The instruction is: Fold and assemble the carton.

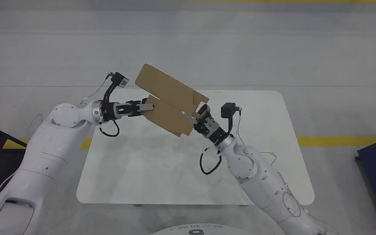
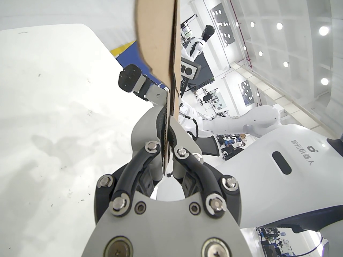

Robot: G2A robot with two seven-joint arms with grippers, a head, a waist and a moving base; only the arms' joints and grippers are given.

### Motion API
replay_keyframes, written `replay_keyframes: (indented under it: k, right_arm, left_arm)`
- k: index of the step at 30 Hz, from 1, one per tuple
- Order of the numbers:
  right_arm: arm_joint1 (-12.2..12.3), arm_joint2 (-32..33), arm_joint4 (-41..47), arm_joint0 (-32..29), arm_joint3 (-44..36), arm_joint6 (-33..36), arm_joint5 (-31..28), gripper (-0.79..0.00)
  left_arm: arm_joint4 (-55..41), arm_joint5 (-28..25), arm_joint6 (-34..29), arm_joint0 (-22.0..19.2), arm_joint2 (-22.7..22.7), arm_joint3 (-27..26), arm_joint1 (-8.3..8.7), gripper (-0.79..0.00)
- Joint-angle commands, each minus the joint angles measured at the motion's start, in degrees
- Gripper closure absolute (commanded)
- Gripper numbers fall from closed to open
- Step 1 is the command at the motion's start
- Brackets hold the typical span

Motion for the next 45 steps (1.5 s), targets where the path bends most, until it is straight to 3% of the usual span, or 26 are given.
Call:
replay_keyframes:
  k: [1, 21, 28, 33, 45]
  right_arm:
    - [-0.07, 0.01, -0.45, -0.04, 0.01, -0.07, -0.10, -0.785]
    - [-0.81, 2.58, 2.22, -0.99, 0.17, -1.92, 2.67, -0.785]
    - [-1.00, 3.84, -0.74, -1.64, 0.73, -3.89, 6.98, -0.785]
    - [-1.17, 3.63, -2.71, -1.42, 1.13, -3.14, 7.88, -0.785]
    - [-1.20, 5.08, -0.36, -1.16, 2.40, 0.01, 2.16, -0.785]
  left_arm:
    - [0.30, -0.15, 0.15, -0.15, 0.05, 0.17, 0.04, 0.000]
    - [9.42, -5.17, 5.17, -1.19, 1.90, -0.72, 1.75, 0.000]
    - [16.26, -8.44, 8.45, -1.82, 3.60, -0.32, 2.07, 0.000]
    - [15.28, -8.66, 8.66, -2.29, 5.34, -0.66, 2.10, 0.000]
    - [6.04, -6.66, 6.66, -2.69, 7.90, -3.62, 3.72, 0.000]
